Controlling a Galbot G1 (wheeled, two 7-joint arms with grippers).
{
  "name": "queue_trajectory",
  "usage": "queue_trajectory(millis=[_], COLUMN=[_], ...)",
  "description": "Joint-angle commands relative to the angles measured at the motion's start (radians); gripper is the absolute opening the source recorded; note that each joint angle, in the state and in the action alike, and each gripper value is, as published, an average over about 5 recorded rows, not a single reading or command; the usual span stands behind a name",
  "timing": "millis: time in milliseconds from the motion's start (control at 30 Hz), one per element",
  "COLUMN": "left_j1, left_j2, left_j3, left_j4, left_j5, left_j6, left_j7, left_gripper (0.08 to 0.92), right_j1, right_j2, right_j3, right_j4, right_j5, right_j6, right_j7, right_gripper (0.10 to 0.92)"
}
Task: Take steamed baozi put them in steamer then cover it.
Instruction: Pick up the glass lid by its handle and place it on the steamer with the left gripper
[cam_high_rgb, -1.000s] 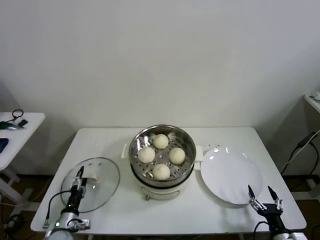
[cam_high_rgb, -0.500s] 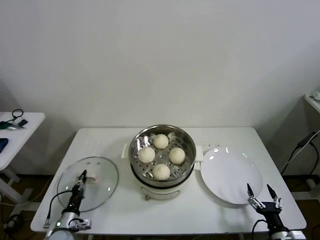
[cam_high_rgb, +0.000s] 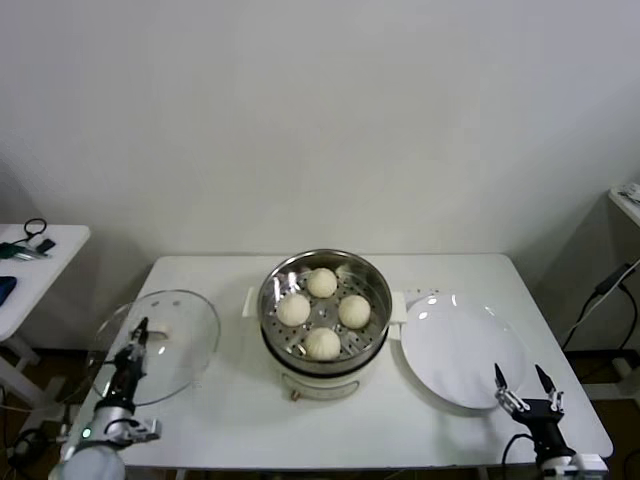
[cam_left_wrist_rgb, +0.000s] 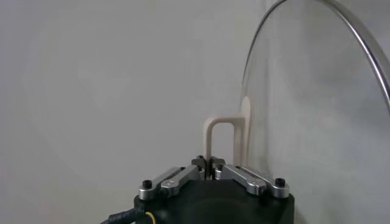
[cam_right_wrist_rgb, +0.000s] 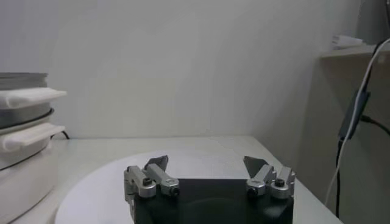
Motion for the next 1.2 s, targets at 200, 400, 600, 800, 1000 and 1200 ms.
queue_trajectory(millis=[200, 400, 600, 800, 1000, 1200], left_j1=[0.034, -0.076, -0.241, -0.347, -0.338, -0.334], left_j2=[0.170, 0.164, 0.087, -0.048, -0.205, -0.355], left_j3=[0.013, 0.220, 0.485, 0.679, 0.762, 0.800], left_j4=[-0.443, -0.544, -0.535, -0.520, -0.462, -0.361], left_j5=[-0.272, -0.130, 0.060, 0.234, 0.386, 0.467], left_j6=[0.309, 0.430, 0.559, 0.646, 0.639, 0.622], left_j7=[0.256, 0.331, 0.427, 0.546, 0.578, 0.543], left_gripper=[0.133, 0.133, 0.133, 0.133, 0.133, 0.133], right_j1=[0.019, 0.030, 0.043, 0.050, 0.049, 0.040], right_j2=[0.002, 0.003, 0.017, 0.029, 0.034, 0.030], right_j3=[-0.023, -0.032, -0.040, -0.050, -0.052, -0.050], right_j4=[0.015, 0.004, -0.012, -0.018, -0.030, -0.034], right_j5=[-0.084, -0.096, -0.118, -0.121, -0.122, -0.119], right_j6=[-0.039, -0.032, -0.012, -0.005, 0.010, 0.021], right_j7=[0.032, 0.032, 0.033, 0.031, 0.029, 0.027], right_gripper=[0.823, 0.823, 0.823, 0.823, 0.823, 0.823])
